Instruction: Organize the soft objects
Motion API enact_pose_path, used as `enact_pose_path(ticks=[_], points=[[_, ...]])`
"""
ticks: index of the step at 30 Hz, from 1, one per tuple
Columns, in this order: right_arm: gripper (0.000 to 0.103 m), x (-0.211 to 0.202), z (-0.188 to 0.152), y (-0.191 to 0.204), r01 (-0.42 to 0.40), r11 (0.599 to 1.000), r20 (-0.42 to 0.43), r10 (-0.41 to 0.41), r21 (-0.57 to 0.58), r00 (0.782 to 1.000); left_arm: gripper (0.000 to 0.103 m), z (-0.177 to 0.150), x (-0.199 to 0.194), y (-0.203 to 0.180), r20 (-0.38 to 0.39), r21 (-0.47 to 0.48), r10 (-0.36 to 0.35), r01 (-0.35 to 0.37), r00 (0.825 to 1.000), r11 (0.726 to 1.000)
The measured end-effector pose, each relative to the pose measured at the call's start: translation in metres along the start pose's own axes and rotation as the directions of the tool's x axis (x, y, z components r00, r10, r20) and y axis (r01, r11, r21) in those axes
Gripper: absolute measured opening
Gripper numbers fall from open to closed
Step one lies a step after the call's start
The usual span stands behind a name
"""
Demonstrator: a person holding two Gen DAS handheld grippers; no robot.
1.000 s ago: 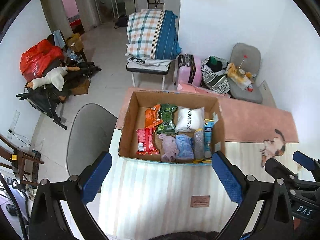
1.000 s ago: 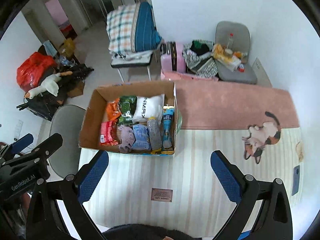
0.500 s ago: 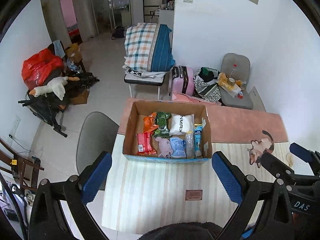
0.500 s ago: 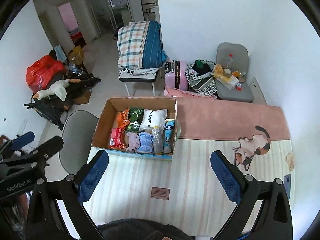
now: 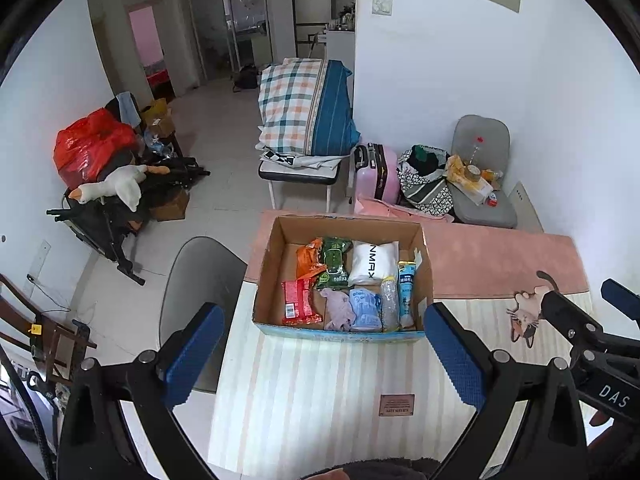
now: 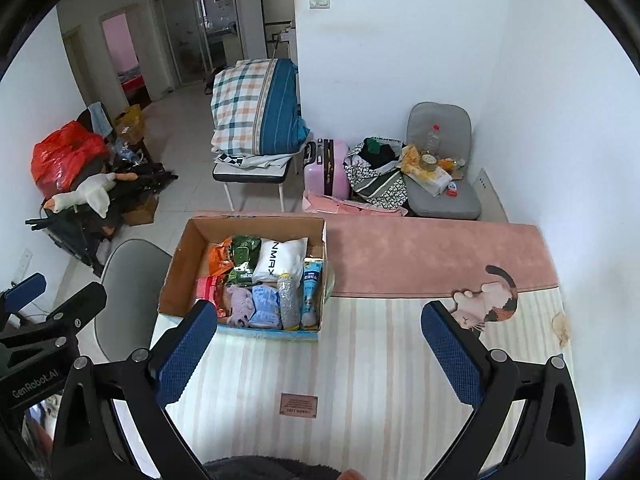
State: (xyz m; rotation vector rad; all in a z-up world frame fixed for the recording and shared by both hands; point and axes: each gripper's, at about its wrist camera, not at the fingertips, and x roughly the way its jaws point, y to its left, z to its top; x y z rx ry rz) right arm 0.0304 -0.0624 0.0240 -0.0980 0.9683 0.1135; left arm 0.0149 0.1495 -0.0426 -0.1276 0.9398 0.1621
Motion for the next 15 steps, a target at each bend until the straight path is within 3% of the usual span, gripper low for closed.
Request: enact_pose_path(ticks=[15], points=[[0.103,0.014,0.0,-0.001,0.014,1.0,-0.021,-0.014,-0.007,1.0,0.103,0.001,0.007,-0.001,-0.018,0.014,-0.005,0.005,1.0,1.0]])
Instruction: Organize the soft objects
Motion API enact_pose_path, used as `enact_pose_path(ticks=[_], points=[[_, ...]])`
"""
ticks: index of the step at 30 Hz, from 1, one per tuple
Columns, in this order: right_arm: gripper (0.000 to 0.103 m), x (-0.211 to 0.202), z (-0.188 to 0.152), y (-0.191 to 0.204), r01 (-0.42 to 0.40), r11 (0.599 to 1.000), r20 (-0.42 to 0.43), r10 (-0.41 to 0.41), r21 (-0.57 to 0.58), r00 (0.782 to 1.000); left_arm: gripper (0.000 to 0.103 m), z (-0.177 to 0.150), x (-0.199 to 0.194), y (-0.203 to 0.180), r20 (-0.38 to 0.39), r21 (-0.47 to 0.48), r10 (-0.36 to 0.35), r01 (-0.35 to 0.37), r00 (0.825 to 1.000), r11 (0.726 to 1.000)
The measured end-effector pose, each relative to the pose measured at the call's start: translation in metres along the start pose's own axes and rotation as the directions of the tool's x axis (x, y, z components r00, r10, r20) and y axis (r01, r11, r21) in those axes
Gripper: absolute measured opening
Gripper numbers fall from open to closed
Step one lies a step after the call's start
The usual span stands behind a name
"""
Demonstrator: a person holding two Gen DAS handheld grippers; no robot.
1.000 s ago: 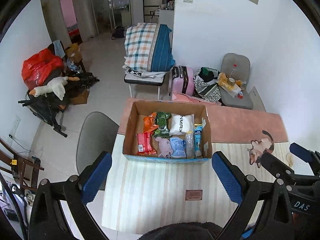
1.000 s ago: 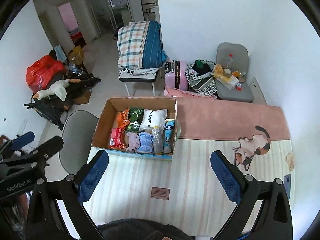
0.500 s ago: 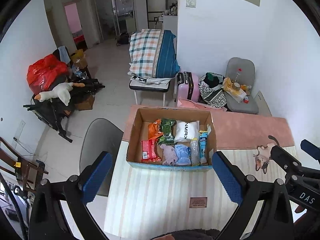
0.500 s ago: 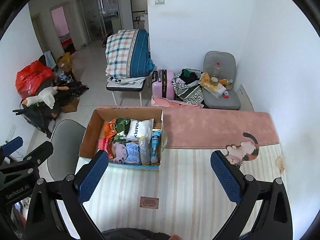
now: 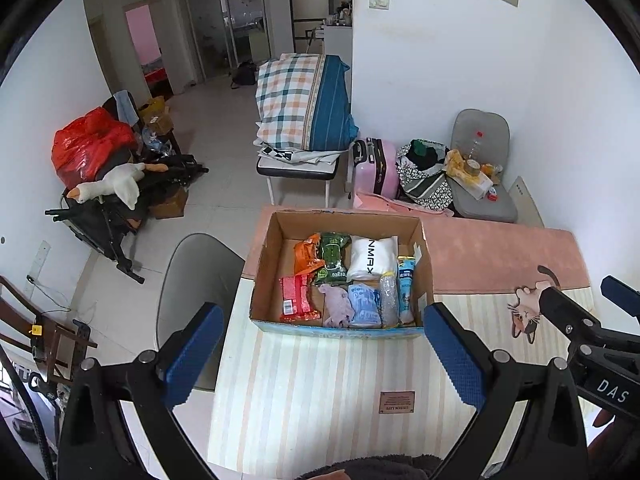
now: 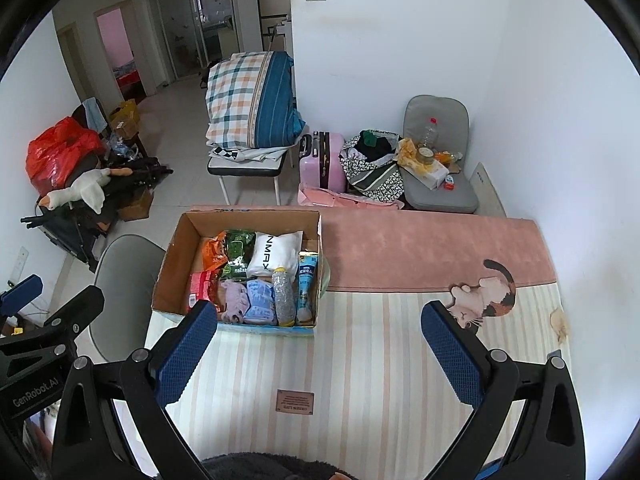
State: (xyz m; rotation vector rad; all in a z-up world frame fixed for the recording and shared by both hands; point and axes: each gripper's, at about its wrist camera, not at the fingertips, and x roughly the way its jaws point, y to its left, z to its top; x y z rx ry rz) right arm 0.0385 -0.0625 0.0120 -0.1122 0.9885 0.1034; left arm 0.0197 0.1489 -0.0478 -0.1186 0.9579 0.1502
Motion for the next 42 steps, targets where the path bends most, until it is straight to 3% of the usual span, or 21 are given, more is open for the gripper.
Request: enact_pose_path(ticks=[42], points=[[0.103,0.0059,-0.0041,-0.0043,0.031,1.0,0.007,-0.031,0.002,0.999,0.103,0.0047,0.0023,0.0034,-0.005,0.003,-0.003,0.003,1.0,1.0]])
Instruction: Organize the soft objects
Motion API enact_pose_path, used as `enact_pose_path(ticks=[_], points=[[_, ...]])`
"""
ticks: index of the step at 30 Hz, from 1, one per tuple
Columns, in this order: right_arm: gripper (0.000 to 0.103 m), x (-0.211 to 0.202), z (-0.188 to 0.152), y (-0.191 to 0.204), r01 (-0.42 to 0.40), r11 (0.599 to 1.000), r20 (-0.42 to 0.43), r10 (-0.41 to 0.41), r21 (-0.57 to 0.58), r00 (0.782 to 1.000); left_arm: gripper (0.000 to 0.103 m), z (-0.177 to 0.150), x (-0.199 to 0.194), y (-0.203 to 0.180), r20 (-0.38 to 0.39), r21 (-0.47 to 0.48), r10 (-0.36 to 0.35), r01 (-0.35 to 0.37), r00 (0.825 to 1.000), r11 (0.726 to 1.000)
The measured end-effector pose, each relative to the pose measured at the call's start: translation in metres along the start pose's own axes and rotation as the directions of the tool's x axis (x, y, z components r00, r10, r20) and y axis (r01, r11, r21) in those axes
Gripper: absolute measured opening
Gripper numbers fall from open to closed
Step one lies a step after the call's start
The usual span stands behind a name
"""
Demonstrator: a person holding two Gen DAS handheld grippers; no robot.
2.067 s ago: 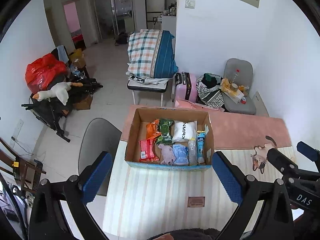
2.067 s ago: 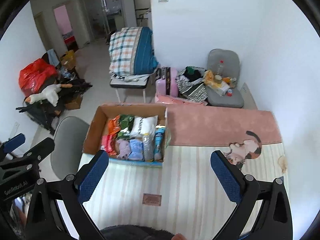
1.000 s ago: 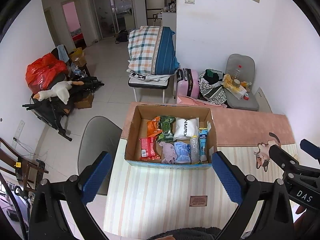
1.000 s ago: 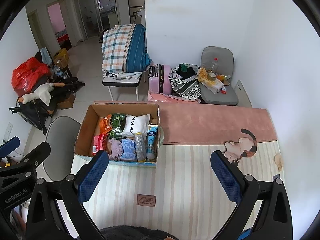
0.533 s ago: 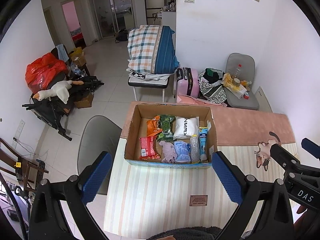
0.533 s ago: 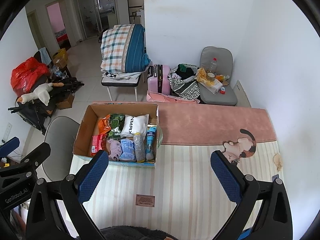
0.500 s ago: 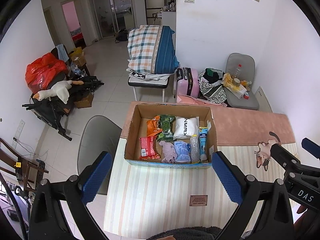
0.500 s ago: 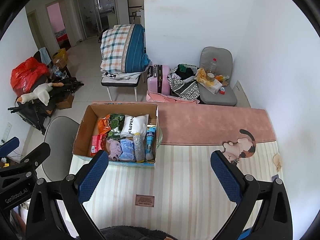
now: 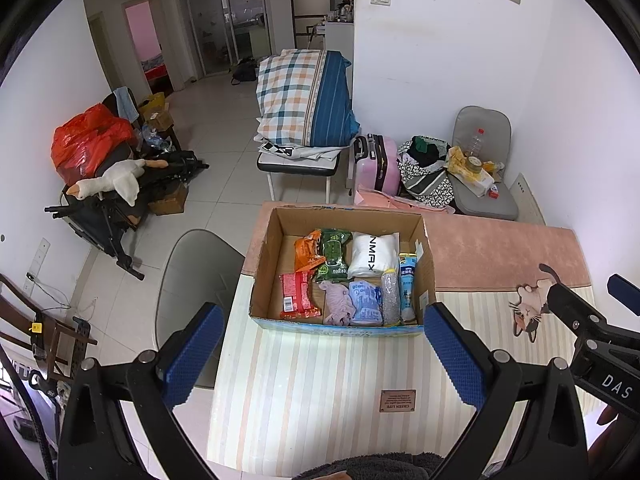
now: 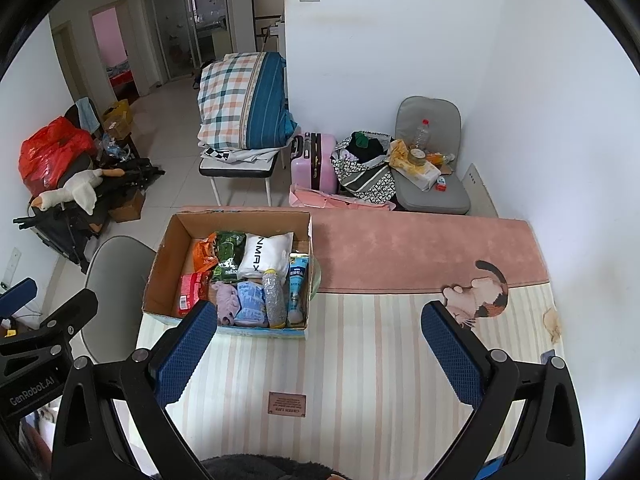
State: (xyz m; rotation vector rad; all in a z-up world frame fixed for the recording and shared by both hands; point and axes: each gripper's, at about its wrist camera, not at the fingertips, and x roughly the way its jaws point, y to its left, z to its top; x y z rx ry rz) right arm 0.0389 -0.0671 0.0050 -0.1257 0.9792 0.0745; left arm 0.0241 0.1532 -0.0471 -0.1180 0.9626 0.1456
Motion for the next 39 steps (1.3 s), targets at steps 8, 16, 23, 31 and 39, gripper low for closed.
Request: enact_pose_path(ticks=[8,16,23,31,39], points=[[0.103,-0.001,0.0,0.0,-0.001,1.0,-0.001,0.001,0.003,1.0,0.103,0.001,0.0,0.001,0.002,0.001,-0.001,0.001,1.0,1.0],[0.103,-0.001,0.003,0.0,0.0,1.0,0.001,0.0,0.004,1.0,0.103,0.0,0.0,0.001,-0.002,0.001,-0.001,0.001,1.0,1.0],[0.103,-0.004,0.004,0.001,-0.005,1.0,-0.008,0.006,0.003,1.0,0.103,0.0,0.0,0.001,-0.002,0.002,-0.002,0.002,1.0,1.0],[0.103,-0.008,0.005,0.003,0.002,1.0,0.007,-0.002,0.0,1.0,0.103,0.001,0.001,0.001,-0.002,0.001,-0.003,0.003,1.0,1.0],[0.103,-0.016,0.005,0.003,0.002,1.0,0.018,-0.002,0.006,1.0,0.102,-0.003,-0.003,0.004,0.016,-0.004,0.008,-0.008,1.0,1.0]])
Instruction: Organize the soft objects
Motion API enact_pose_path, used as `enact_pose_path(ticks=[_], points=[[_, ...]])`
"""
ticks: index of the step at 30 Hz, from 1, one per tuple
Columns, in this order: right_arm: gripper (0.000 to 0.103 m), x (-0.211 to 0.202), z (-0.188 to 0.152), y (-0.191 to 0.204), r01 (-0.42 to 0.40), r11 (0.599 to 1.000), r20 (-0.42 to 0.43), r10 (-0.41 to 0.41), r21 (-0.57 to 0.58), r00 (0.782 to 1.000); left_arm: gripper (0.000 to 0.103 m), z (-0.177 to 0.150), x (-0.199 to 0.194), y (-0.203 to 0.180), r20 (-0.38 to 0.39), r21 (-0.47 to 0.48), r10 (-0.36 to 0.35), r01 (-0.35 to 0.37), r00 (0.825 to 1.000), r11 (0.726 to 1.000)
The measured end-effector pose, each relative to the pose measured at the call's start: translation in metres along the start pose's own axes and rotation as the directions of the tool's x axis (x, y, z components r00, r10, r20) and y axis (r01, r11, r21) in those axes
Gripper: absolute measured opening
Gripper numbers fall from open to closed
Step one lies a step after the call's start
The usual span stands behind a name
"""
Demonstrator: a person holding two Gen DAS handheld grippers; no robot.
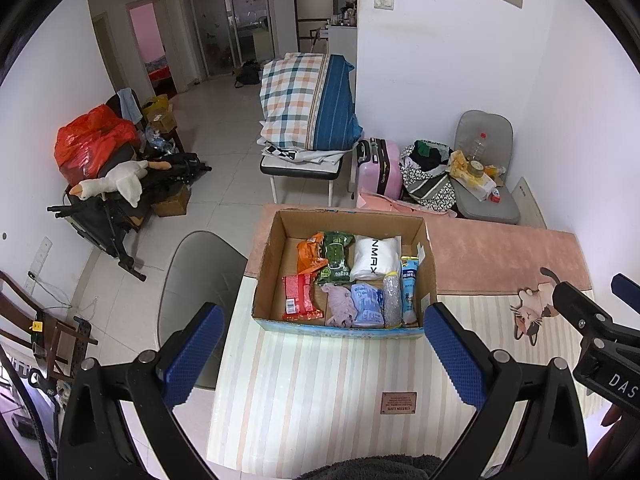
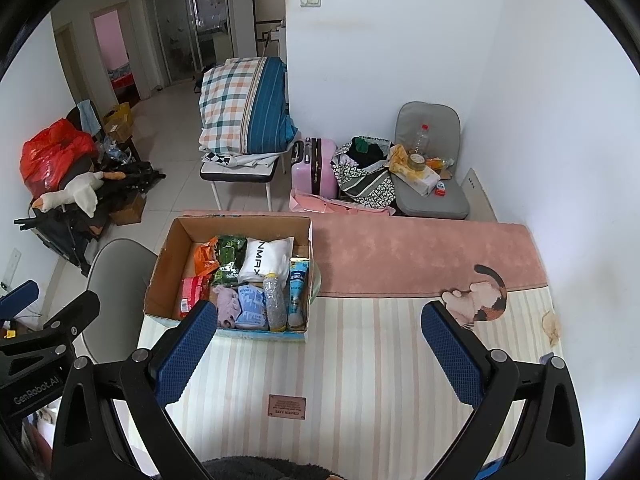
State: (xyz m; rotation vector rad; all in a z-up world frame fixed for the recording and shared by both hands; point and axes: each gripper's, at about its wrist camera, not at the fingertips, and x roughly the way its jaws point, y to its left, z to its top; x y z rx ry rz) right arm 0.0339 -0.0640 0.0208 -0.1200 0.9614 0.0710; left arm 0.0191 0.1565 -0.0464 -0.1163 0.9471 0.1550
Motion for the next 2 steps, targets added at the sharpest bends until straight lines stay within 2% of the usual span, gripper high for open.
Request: enact_pose_path(ticks=[2], points=[[0.103,-0.0009,0.0002,-0.0001,0.002,1.0,0.003,-0.002,0.001,1.0,0.103,-0.0006,-0.0018,0.0012,0.006,-0.002,0.0,0.0,1.0,1.0]])
